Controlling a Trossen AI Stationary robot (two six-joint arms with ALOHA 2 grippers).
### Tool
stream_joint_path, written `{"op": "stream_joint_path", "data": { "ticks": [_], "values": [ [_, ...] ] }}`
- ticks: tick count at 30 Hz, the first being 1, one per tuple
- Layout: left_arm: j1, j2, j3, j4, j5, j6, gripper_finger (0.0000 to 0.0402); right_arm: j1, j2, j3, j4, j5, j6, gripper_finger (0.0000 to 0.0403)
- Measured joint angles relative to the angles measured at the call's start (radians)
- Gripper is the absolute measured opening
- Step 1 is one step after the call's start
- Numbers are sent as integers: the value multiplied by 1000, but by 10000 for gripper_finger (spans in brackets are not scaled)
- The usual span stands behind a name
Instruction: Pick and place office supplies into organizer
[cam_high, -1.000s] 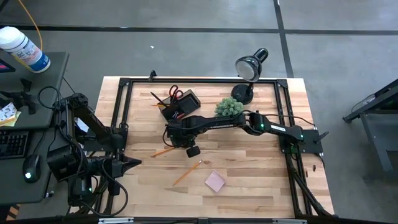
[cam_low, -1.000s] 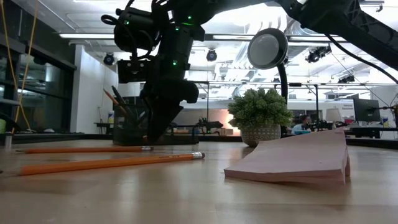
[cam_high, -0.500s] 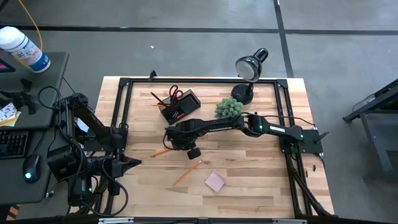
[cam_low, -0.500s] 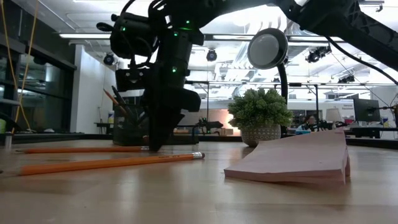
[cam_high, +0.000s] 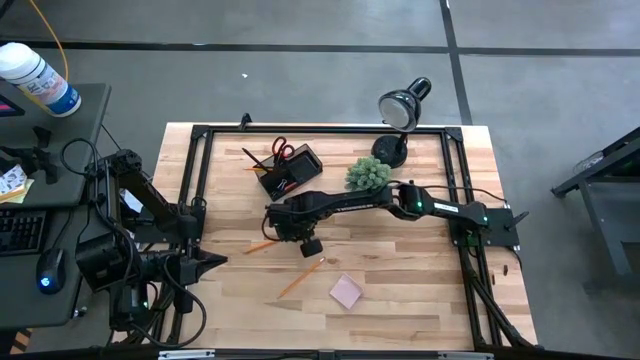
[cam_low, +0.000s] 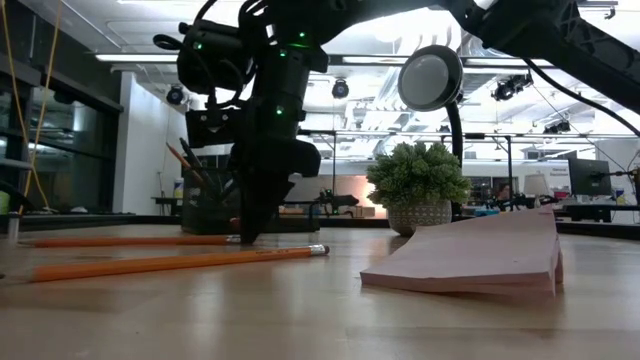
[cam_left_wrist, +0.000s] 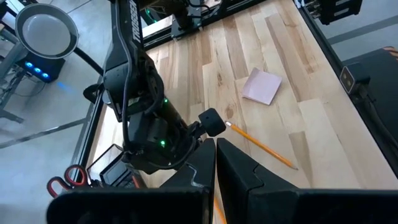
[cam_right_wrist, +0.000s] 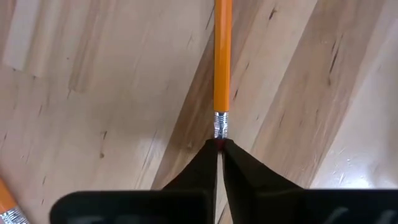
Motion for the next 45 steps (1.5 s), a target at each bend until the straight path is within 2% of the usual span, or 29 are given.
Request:
{"op": "stream_joint_path", "data": {
  "ticks": [8, 24, 45],
  "values": [
    [0, 0, 0, 0, 0, 0, 5, 1, 8, 44, -43, 31, 0, 6],
    [0, 0, 0, -4, 7, 0, 5, 0, -56, 46, -66, 83, -1, 1],
    [0, 0, 0, -42, 76, -8, 5, -34, -209, 46, -47, 230, -10, 0]
  ]
}}
